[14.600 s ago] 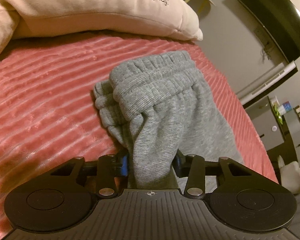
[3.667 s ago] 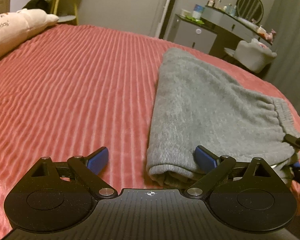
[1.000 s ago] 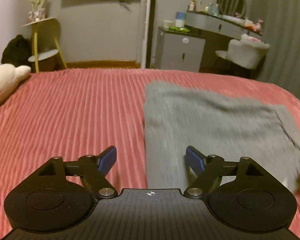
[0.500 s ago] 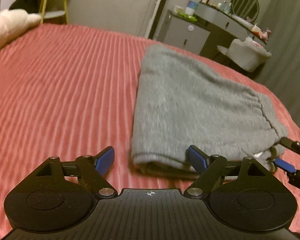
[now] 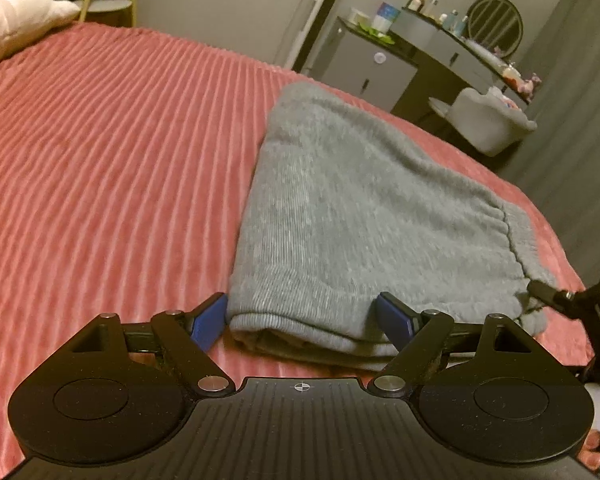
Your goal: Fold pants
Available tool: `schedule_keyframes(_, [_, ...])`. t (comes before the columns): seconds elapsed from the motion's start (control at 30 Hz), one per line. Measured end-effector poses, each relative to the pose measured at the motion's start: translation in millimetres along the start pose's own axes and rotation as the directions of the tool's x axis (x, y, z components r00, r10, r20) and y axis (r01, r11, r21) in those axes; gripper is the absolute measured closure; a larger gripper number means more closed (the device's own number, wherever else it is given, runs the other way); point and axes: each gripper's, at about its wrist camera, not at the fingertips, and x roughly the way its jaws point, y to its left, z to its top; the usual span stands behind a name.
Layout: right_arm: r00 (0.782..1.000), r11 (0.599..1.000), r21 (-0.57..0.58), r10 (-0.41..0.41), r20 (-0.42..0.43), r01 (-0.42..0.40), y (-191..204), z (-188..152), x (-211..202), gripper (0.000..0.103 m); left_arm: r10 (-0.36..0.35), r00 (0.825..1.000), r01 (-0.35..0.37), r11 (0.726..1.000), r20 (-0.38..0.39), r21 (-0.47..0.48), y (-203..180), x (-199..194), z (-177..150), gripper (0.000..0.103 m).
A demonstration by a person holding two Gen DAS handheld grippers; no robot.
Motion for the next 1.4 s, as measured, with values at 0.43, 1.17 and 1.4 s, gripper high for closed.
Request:
schedule_keyframes(0.43, [0.997, 0.996, -0.080, -0.034, 0.065, 0.039, 11.6, -1.6, 6.7, 0.039, -0.009, 1.000, 0.009, 1.000, 0.000, -0.012, 0.9, 4.4, -0.5, 0.021])
schedule_keyframes(1.17, [0.975, 0.931, -0.295, -0.182, 0.128, 0.213, 24.2, -19.0, -2.7, 0.056, 0.022, 0.997, -0.017, 0.997, 0.073, -0.070, 27.0, -6.8, 1.0, 0.034])
schedule_keyframes(1.4, [0.944, 0.860, -0.397, -0.260, 0.202, 0.321, 30.3, -27.2, -14.4, 0.018, 0.068, 0.997, -0.069, 0.997, 0.037, 0.038, 13.3, -10.3, -6.5, 0.014])
